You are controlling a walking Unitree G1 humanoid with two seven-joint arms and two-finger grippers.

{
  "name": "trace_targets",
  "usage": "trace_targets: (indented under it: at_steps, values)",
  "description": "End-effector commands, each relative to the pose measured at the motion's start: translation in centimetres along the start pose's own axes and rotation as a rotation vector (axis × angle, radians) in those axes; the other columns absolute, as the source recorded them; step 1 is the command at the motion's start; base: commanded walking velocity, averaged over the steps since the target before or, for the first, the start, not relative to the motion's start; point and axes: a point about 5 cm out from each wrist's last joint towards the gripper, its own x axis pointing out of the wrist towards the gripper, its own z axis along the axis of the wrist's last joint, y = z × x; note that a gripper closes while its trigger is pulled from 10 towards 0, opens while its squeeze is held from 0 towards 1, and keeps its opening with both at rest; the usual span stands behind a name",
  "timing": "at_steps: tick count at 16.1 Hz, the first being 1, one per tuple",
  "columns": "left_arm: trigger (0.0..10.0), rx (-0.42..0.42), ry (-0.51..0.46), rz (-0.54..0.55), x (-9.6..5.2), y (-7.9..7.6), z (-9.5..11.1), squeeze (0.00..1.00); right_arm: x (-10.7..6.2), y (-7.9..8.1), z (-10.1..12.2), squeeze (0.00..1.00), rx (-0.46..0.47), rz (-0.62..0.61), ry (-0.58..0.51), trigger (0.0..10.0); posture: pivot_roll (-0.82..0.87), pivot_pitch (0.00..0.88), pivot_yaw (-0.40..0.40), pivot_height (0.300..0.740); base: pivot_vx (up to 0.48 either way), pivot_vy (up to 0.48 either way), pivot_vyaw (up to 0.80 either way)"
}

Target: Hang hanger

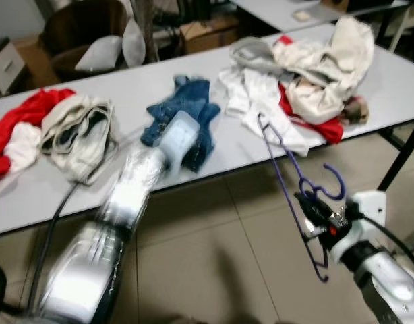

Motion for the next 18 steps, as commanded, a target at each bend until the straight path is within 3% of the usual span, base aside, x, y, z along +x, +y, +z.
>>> trace_targets:
  at_steps: [1, 2, 3, 4, 5, 6, 11, 12, 13, 14, 15, 16, 18]
  values:
    - [0.0, -0.021, -0.169, 0.154, 0.4, 3.9, 5.1, 0.0, 0.0, -0.1, 0.8, 0.0, -0.008, 0.008, -0.041, 10.0, -0.2, 0.0, 0.2, 0.74, 0.0, 0.0, 0.0]
    - [0.0, -0.056, -0.267, 0.192, 0.4, 5.2, 7.9, 0.0, -0.1, -0.1, 0.9, 0.0, -0.011, 0.004, -0.046, 10.0, -0.22, 0.0, 0.213, 0.74, 0.0, 0.0, 0.0]
    - [0.0, -0.063, -0.278, 0.185, 0.5, 5.2, 8.2, 0.0, -0.2, -0.1, 0.9, 0.0, -0.013, 0.002, -0.048, 10.0, -0.22, 0.0, 0.213, 0.74, 0.0, 0.0, 0.0]
    - [0.0, 0.051, -0.055, -0.026, 1.0, 1.0, 2.3, 0.0, -0.3, -0.1, 1.0, 0.0, -0.006, -0.018, -0.055, 10.0, -0.23, 0.0, 0.223, 0.74, 0.0, 0.0, 0.0]
    - [0.0, 0.023, 0.0, -0.094, 0.7, -0.8, -0.1, 0.0, -0.4, 0.1, 1.0, 0.0, -0.007, -0.019, -0.054, 10.0, -0.25, 0.0, 0.228, 0.74, 0.0, 0.0, 0.0]
    - [0.0, 0.005, 0.014, -0.099, 0.6, -1.4, -0.9, 0.0, -0.5, 0.3, 0.9, 0.0, 0.0, -0.022, -0.051, 10.0, -0.24, 0.0, 0.215, 0.74, 0.0, 0.0, 0.0]
    - [0.0, -0.006, 0.05, -0.048, 0.3, -0.9, -1.9, 0.0, -0.2, 1.0, 0.6, 0.0, 0.024, 0.009, -0.037, 10.0, -0.23, 0.0, 0.188, 0.74, 0.0, 0.0, 0.0]
    - [0.0, -0.097, 0.045, -0.019, 0.0, -1.3, -2.7, 0.0, -0.1, 1.1, 0.5, 0.0, 0.031, -0.02, -0.022, 10.0, -0.23, 0.0, 0.186, 0.74, 0.0, 0.0, 0.0]
    - [9.1, -0.156, 0.057, 0.0, -0.2, -1.4, -3.3, 0.0, -0.1, 1.1, 0.4, 0.0, 0.031, -0.048, -0.017, 10.0, -0.23, 0.0, 0.186, 0.74, 0.0, 0.0, 0.0]
    - [9.1, -0.178, 0.054, -0.002, -0.4, -1.7, -3.5, 0.0, -0.1, 1.1, 0.3, 0.0, 0.039, -0.07, -0.017, 10.0, -0.23, 0.0, 0.189, 0.74, 0.0, 0.0, 0.0]
    - [10.0, -0.232, 0.003, 0.042, -1.3, -2.3, -4.1, 0.0, -0.1, 1.1, 0.2, 0.0, 0.055, -0.125, -0.023, 10.0, -0.23, 0.0, 0.191, 0.74, 0.0, 0.0, 0.0]
    - [10.0, -0.245, -0.008, 0.059, -1.5, -2.3, -4.1, 0.0, -0.1, 1.2, 0.2, 0.0, 0.057, -0.138, -0.024, 10.0, -0.23, 0.0, 0.191, 0.74, 0.0, 0.0, 0.0]
    - [10.0, -0.373, -0.043, 0.133, -2.6, -2.7, -4.7, 0.0, 0.1, 1.4, 0.4, 0.0, 0.091, -0.181, -0.054, 10.0, -0.23, 0.0, 0.189, 0.74, 0.0, 0.0, 0.0]
